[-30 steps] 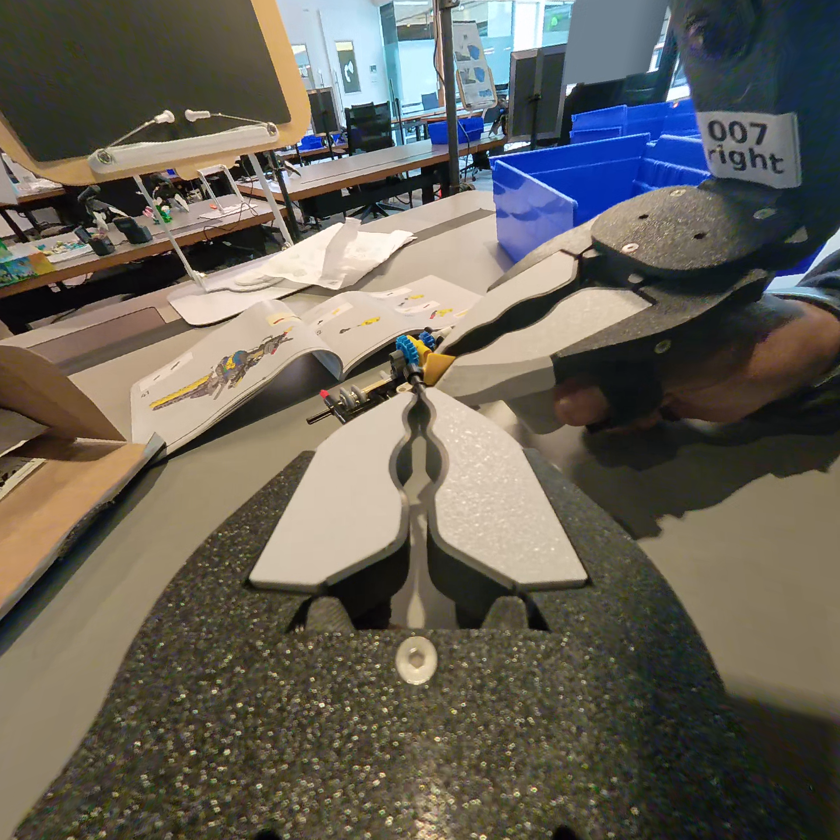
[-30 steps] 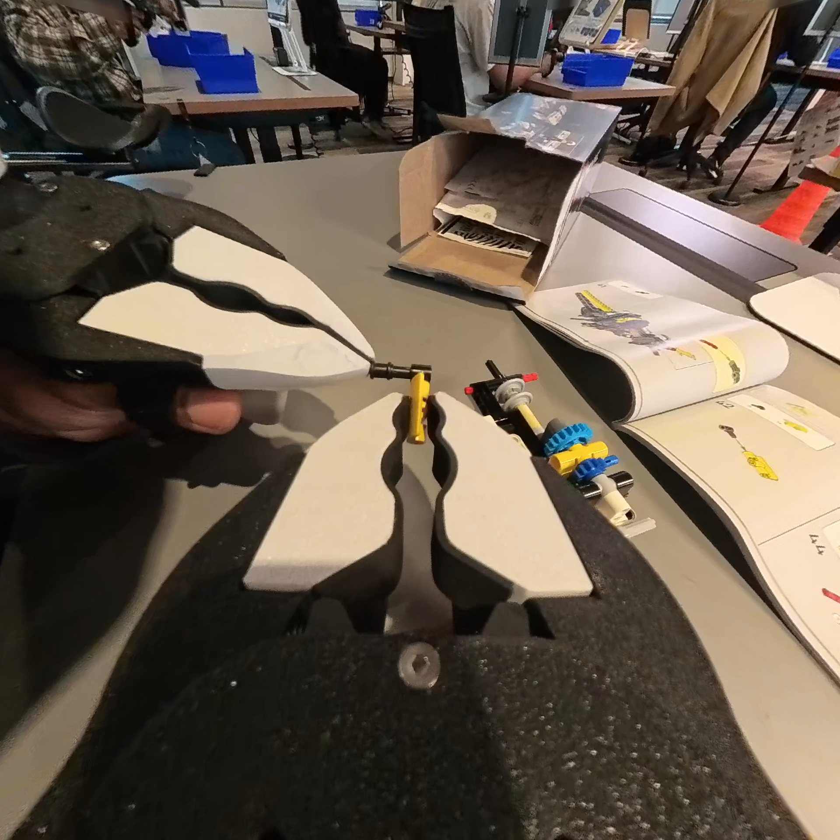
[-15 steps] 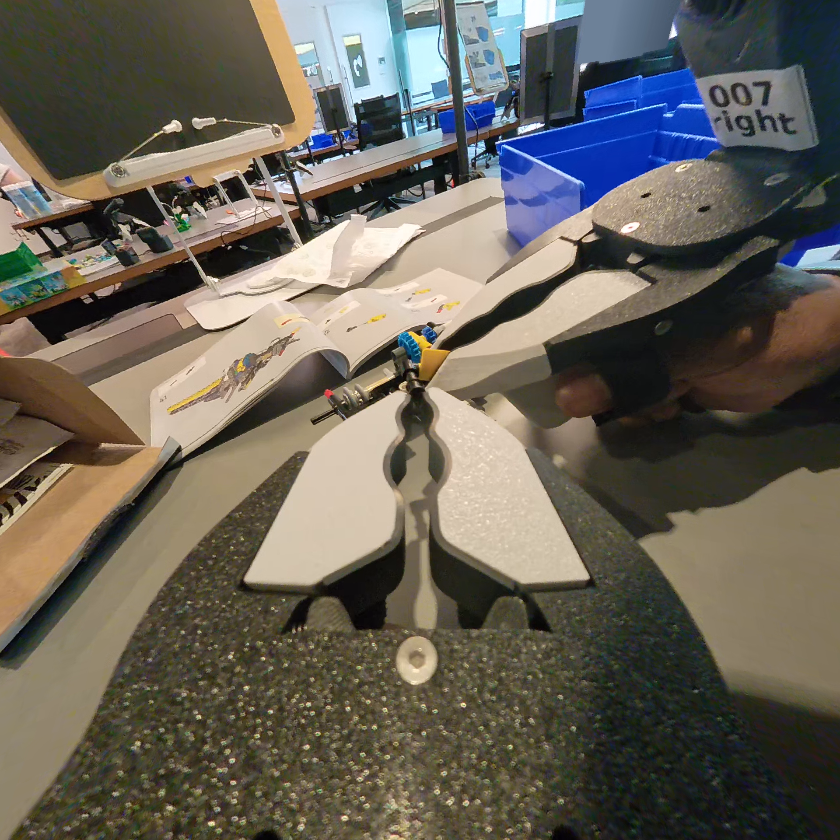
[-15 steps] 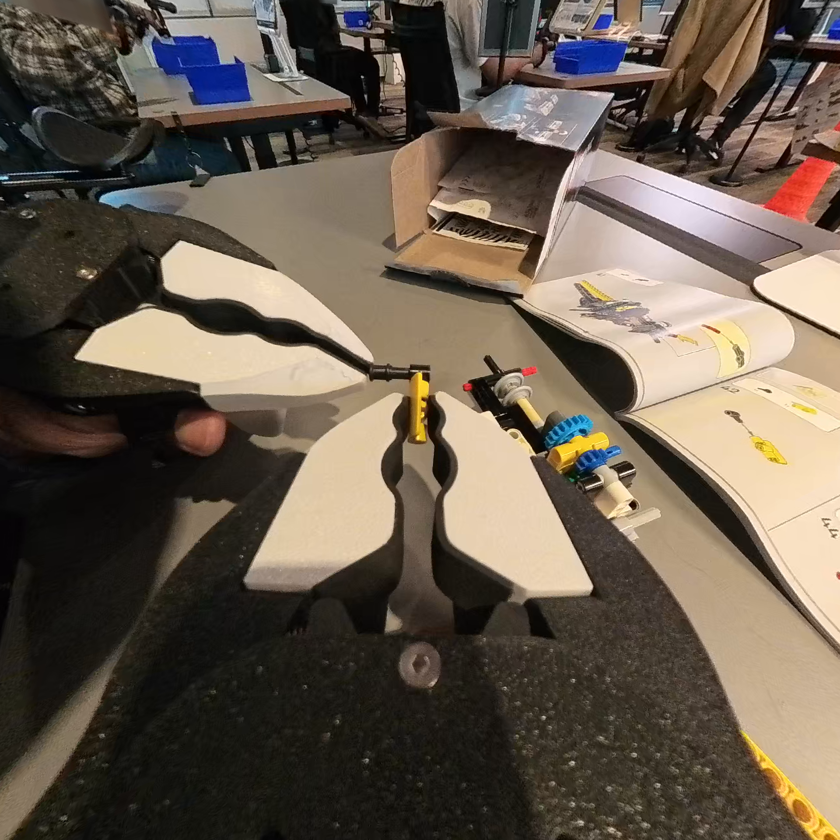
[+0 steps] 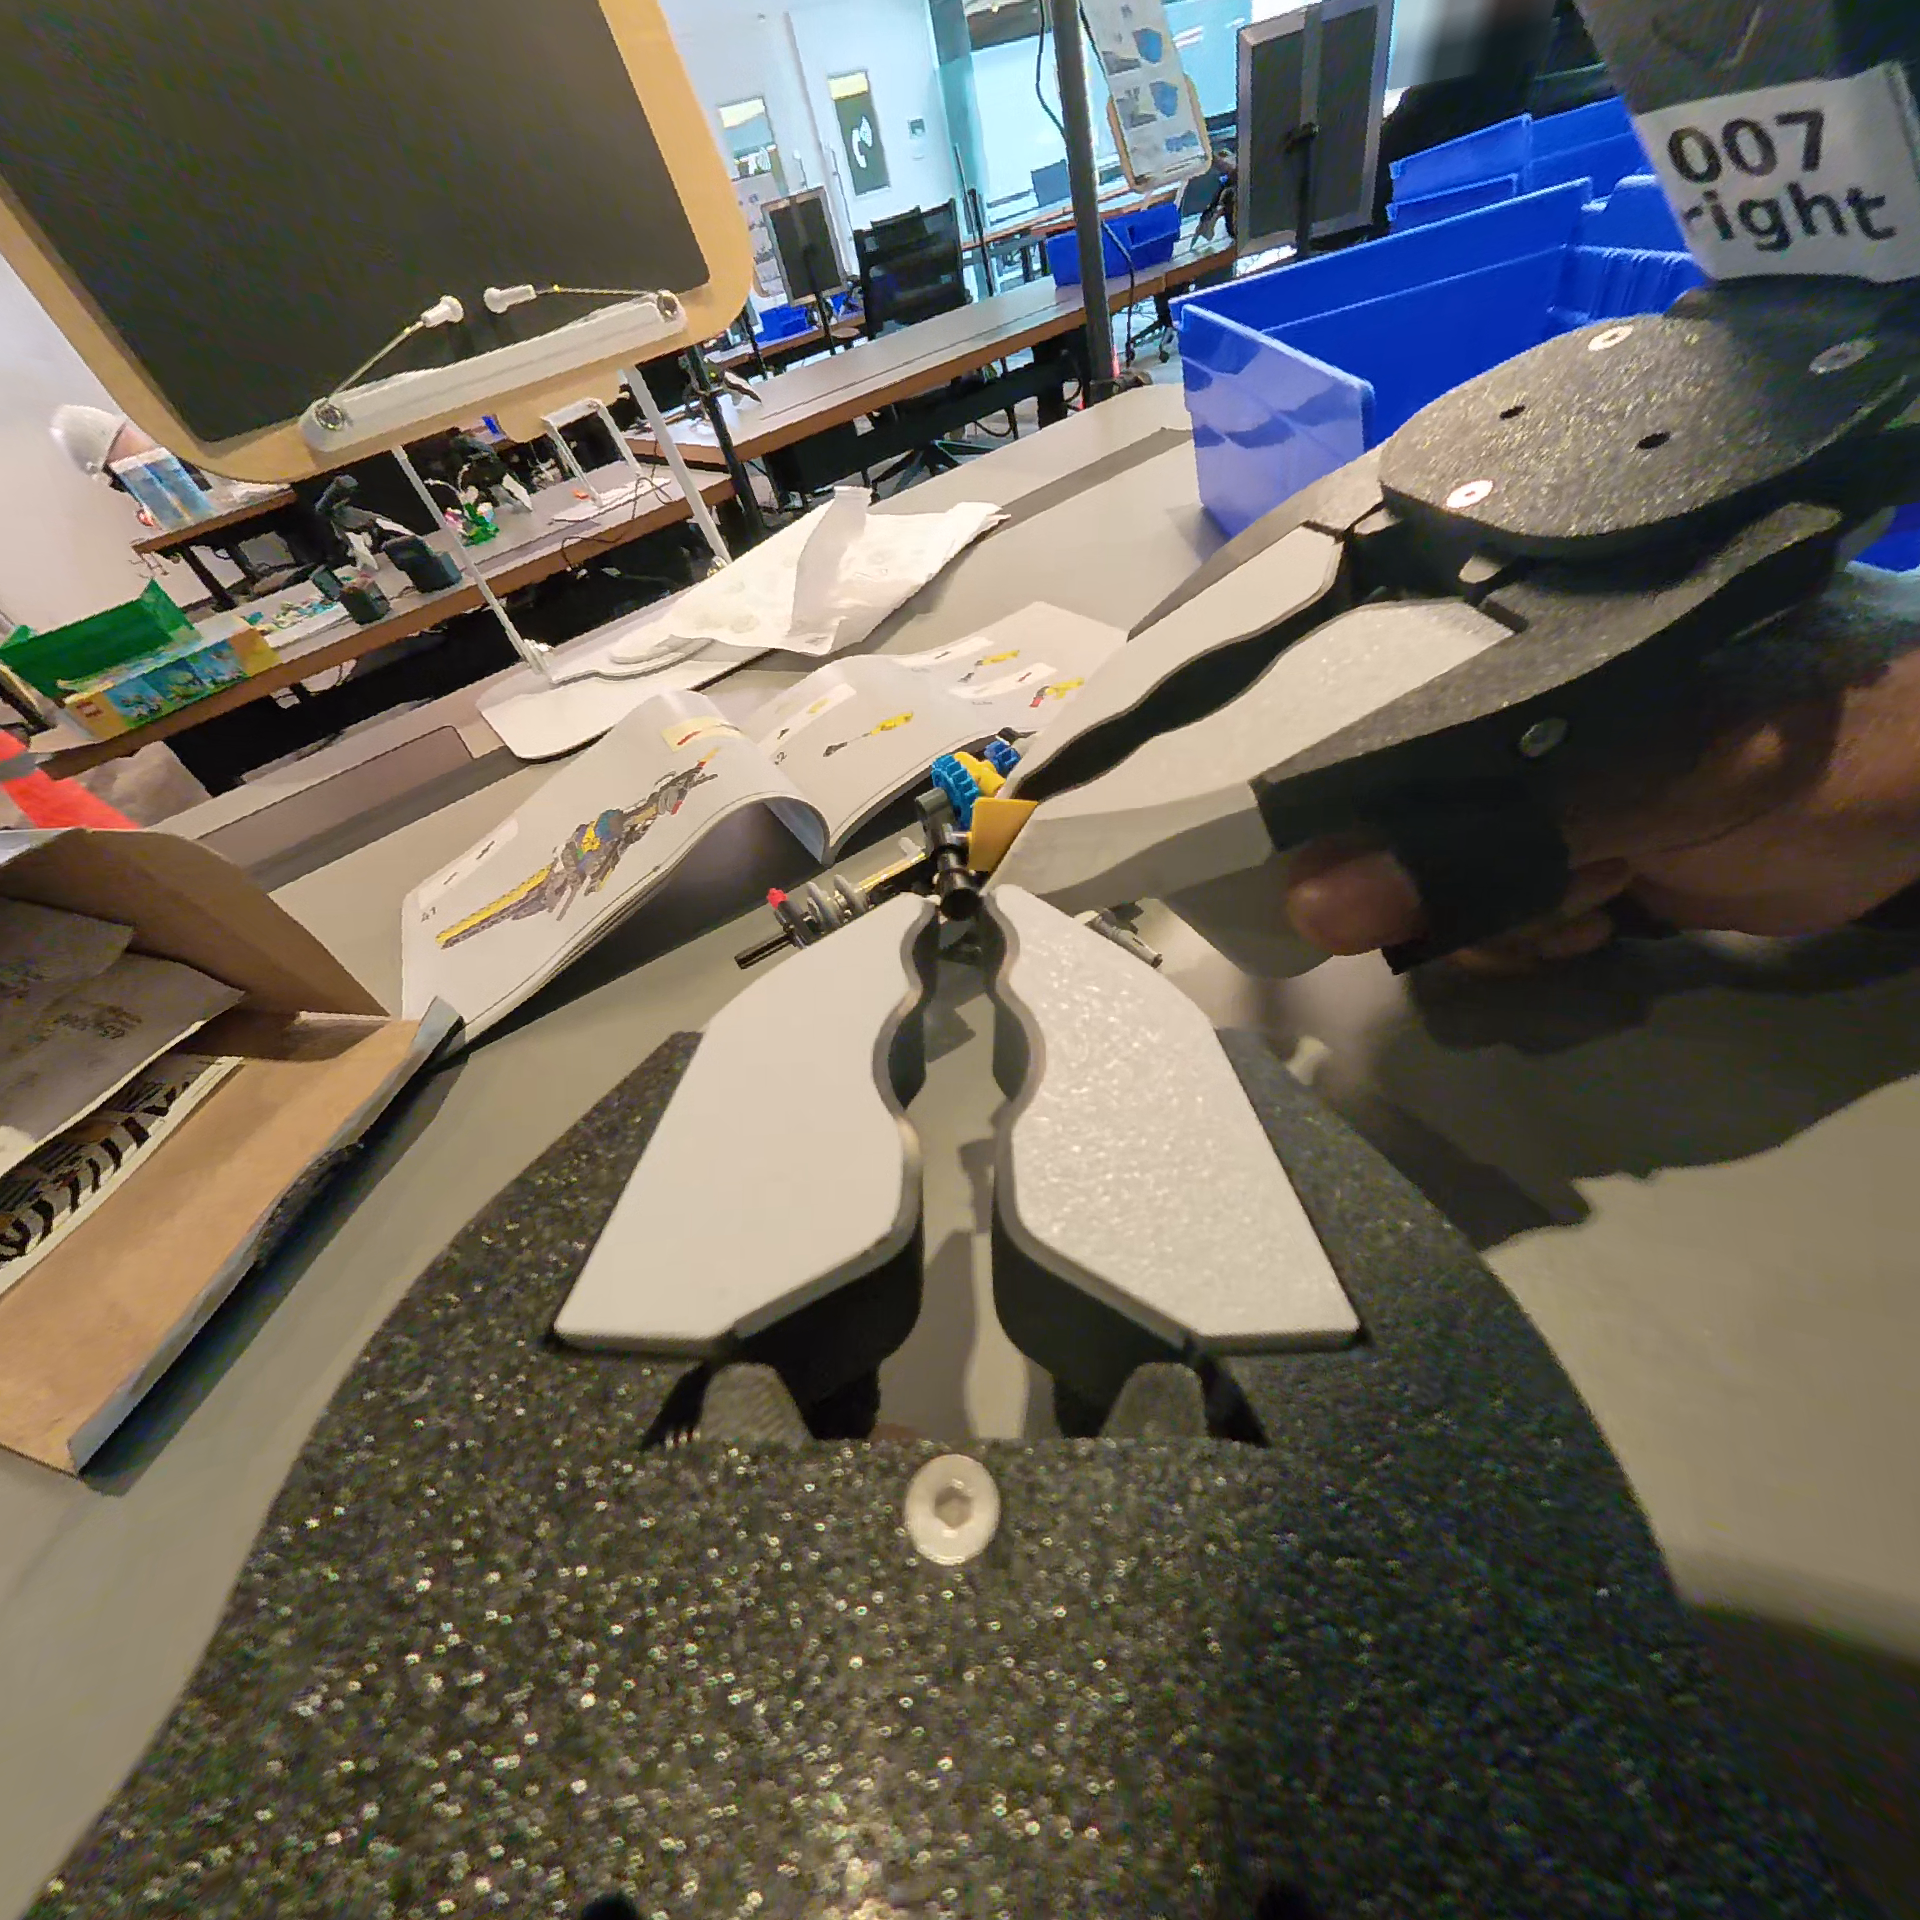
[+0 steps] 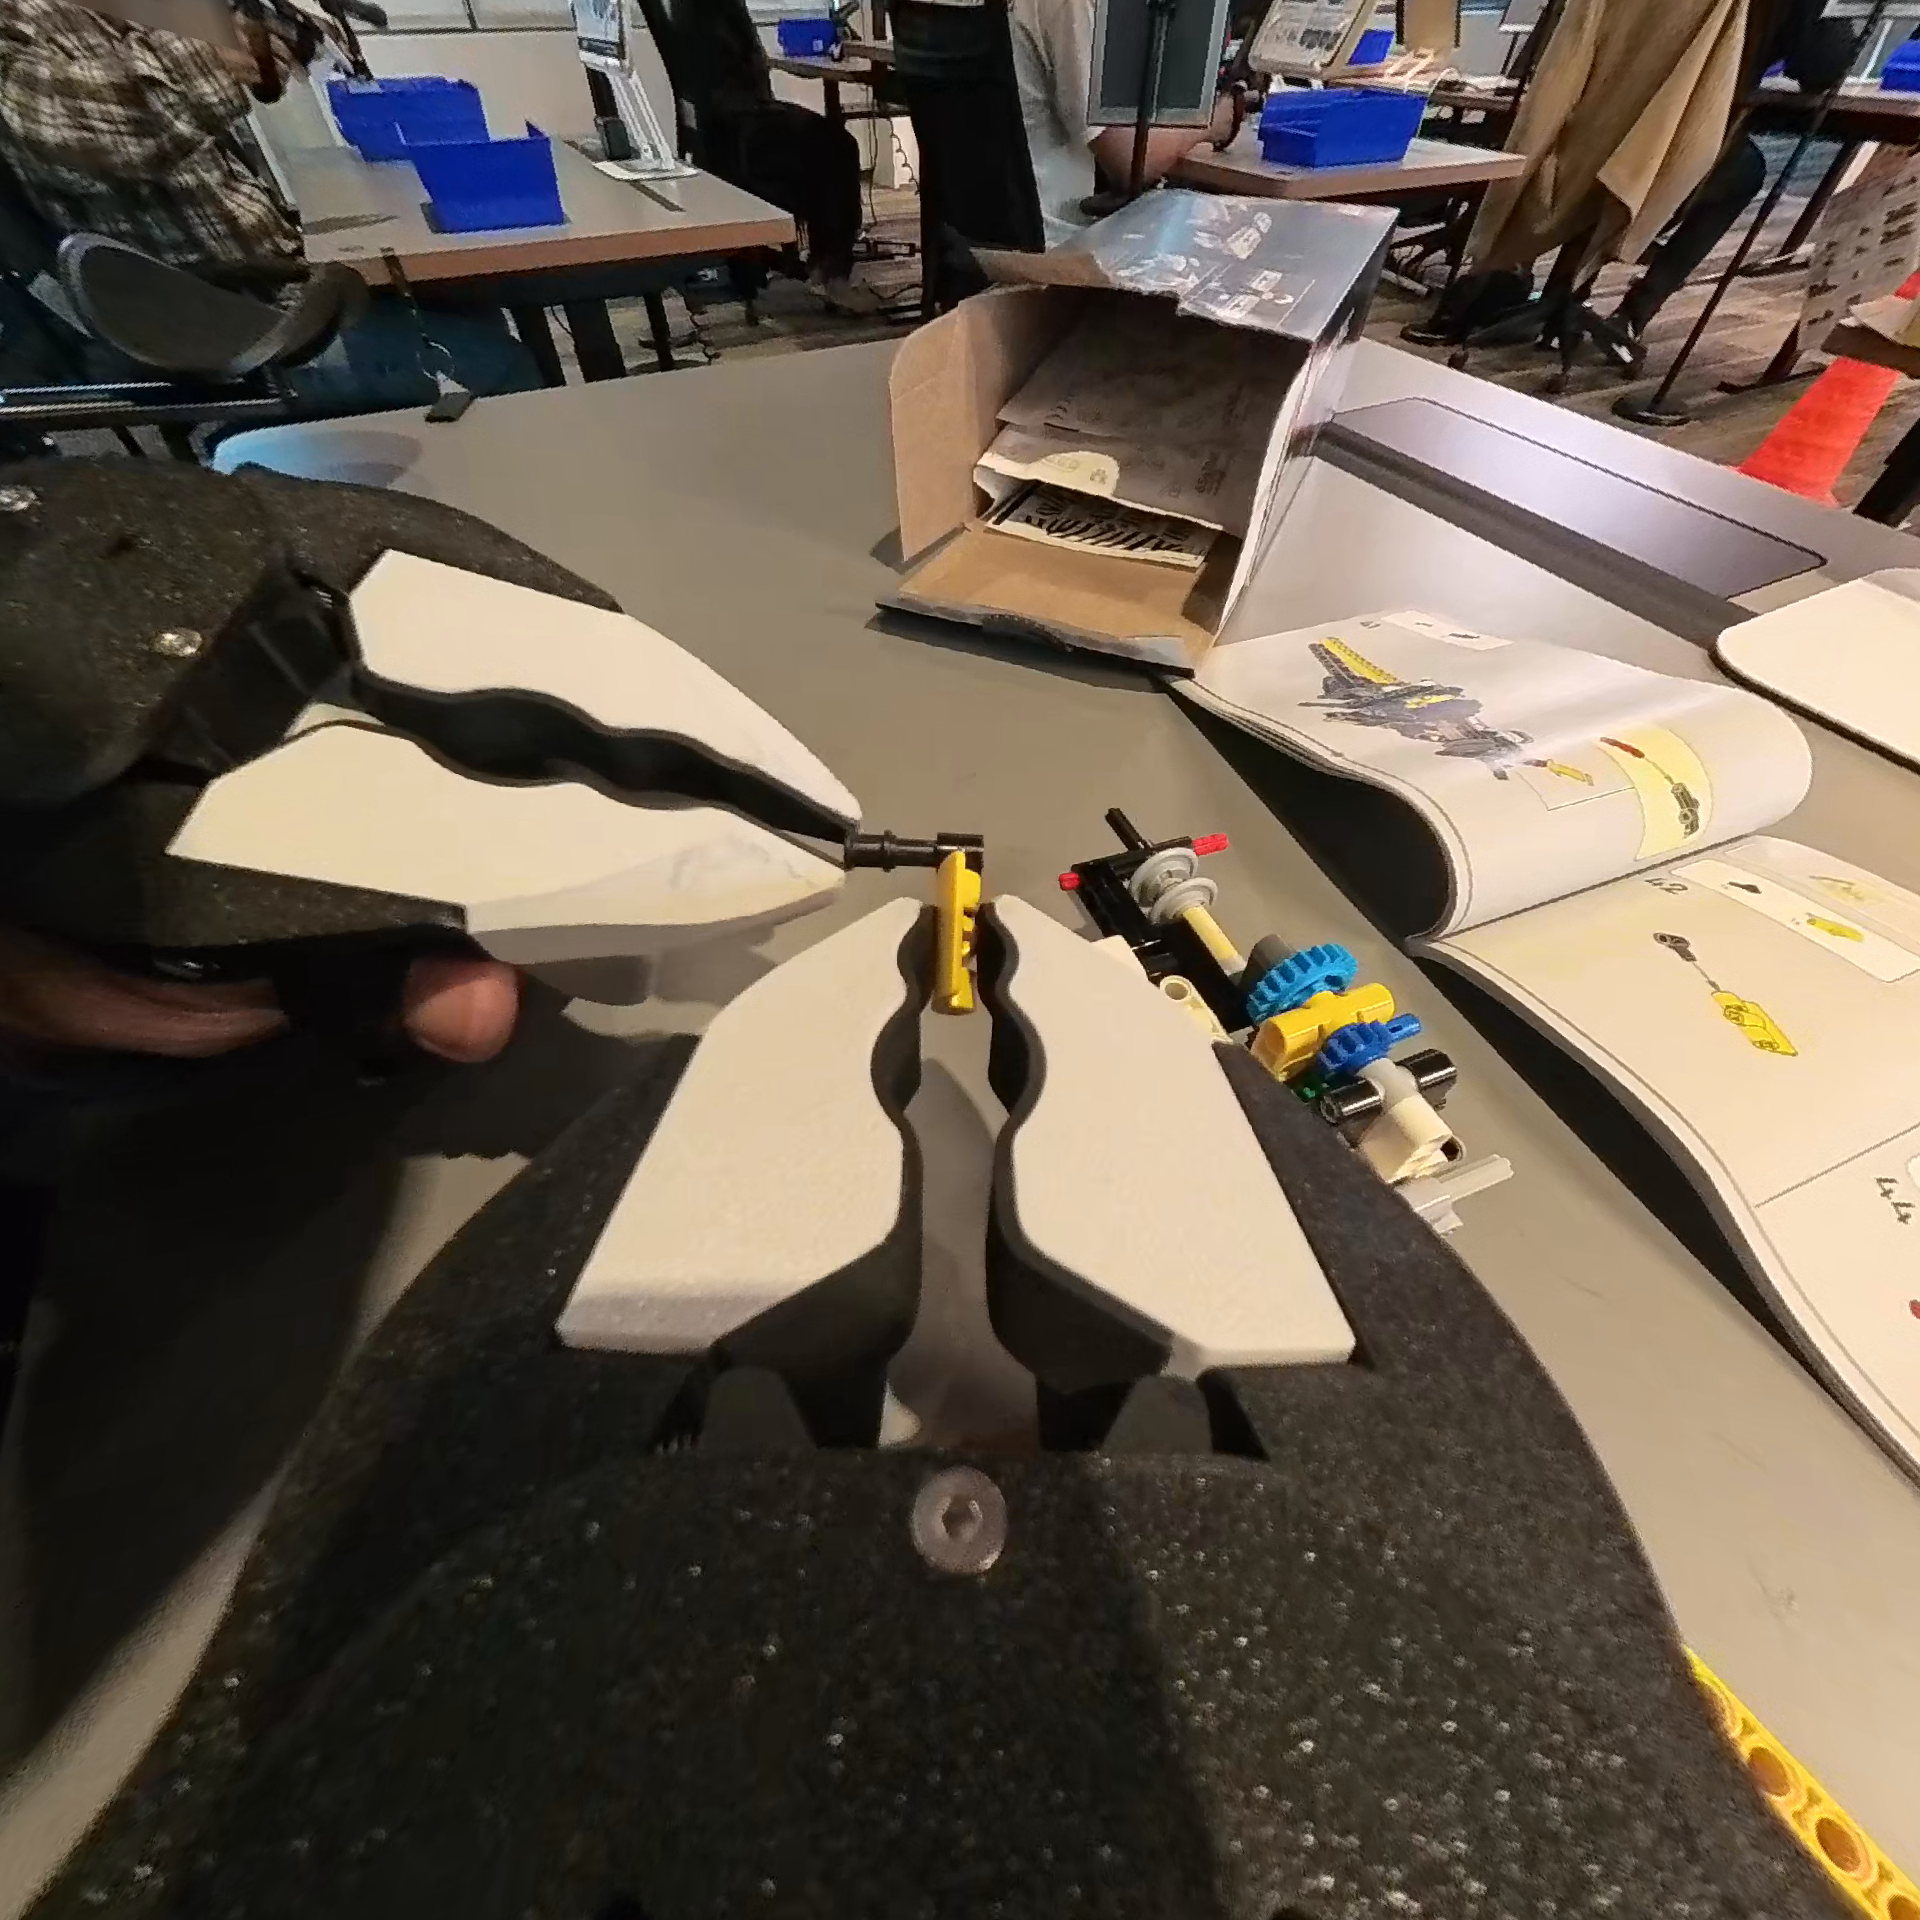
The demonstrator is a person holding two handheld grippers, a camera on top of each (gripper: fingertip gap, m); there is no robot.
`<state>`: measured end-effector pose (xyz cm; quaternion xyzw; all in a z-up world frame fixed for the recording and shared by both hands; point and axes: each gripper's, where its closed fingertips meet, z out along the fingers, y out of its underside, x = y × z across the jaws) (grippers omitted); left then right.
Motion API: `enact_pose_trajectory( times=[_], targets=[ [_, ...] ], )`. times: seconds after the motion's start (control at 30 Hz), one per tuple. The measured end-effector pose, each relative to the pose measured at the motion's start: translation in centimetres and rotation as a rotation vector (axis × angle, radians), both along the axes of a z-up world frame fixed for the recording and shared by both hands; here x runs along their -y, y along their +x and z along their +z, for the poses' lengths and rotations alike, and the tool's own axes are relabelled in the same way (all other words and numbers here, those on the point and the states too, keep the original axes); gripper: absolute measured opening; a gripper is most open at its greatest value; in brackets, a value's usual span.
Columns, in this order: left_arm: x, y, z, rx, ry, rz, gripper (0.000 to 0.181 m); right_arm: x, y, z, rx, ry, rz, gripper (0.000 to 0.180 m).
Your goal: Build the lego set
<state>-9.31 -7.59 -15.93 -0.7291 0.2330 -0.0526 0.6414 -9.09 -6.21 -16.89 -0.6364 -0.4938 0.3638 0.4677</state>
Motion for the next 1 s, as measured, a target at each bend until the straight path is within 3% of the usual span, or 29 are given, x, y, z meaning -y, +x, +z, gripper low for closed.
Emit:
enact_pose_trajectory(
  times=[1.0],
  targets=[
    [1.4,1.3,-0.8,0.223,-0.226,-0.258,0.005,1.6,0.7,-0.2,0.045,0.24,0.204,0.008]
  ],
)
